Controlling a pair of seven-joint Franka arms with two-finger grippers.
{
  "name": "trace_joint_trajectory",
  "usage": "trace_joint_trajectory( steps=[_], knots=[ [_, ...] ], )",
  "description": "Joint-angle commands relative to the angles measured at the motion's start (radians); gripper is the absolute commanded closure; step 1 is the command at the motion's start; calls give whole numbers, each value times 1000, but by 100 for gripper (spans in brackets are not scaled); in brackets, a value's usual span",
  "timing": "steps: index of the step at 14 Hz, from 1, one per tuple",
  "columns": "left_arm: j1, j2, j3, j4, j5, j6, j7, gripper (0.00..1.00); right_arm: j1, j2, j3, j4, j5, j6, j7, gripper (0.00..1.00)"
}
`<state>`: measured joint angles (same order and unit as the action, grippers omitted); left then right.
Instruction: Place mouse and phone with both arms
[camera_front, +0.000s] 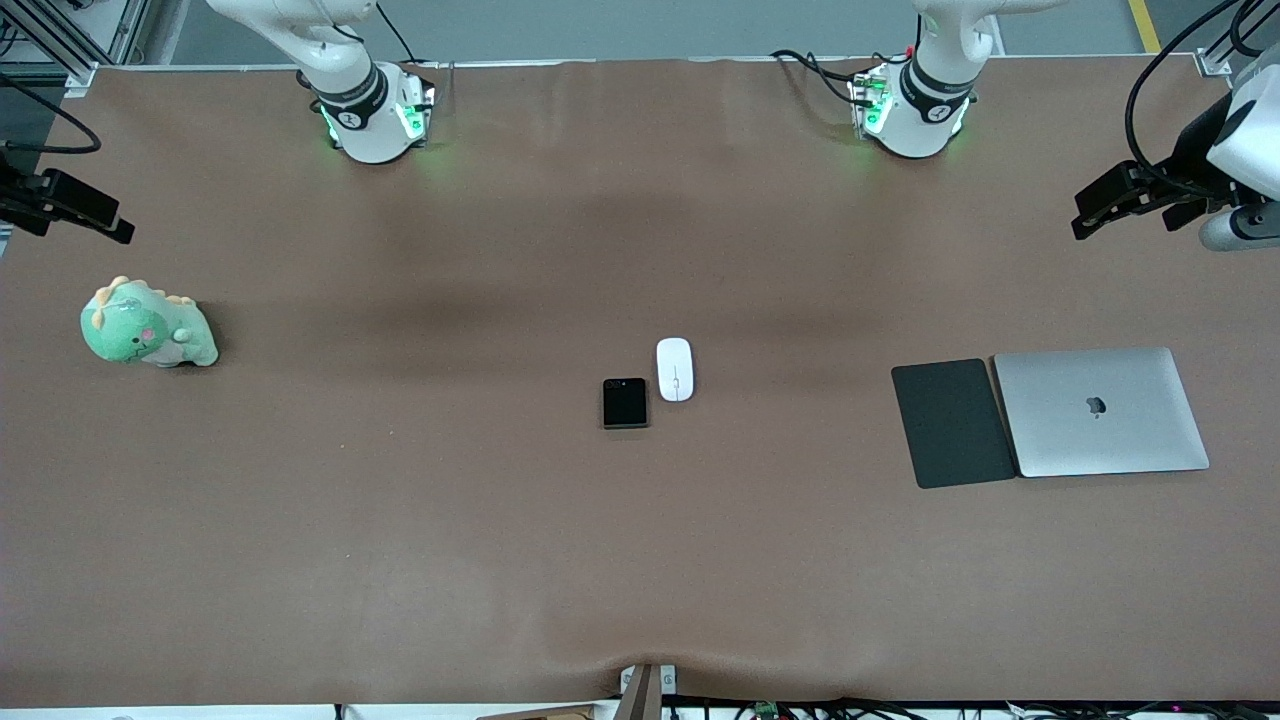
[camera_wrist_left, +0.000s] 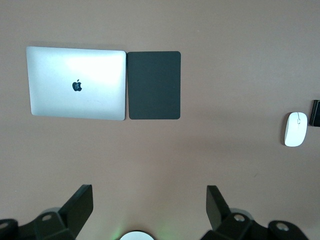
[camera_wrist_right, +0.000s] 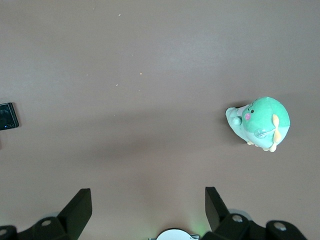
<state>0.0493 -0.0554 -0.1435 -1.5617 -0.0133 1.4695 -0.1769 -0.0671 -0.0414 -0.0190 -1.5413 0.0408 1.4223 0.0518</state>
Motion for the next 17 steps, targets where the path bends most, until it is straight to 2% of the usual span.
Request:
trace_joint_trajectory(
  steps=[1, 6, 8, 10, 15, 17],
  knots=[
    [3, 9, -8, 25, 18, -20, -3, 0, 1, 14, 1, 27, -13, -14, 8, 0],
    [-3, 26, -8, 26, 19, -20, -7, 0, 3, 18, 1, 27, -13, -14, 8, 0],
    [-6, 63, -11, 79, 53, -20, -3, 0, 3, 18, 1, 27, -13, -14, 8, 0],
    [-8, 81, -13, 94, 55, -20, -7, 0, 3, 18, 1, 27, -13, -14, 8, 0],
    [-16, 158, -73, 80, 42, -11, -35, 0, 1, 18, 1, 27, -15, -14, 8, 0],
    [-20, 201, -122, 65, 42, 34, -108, 0, 1, 18, 1, 27, -15, -16, 8, 0]
  ],
)
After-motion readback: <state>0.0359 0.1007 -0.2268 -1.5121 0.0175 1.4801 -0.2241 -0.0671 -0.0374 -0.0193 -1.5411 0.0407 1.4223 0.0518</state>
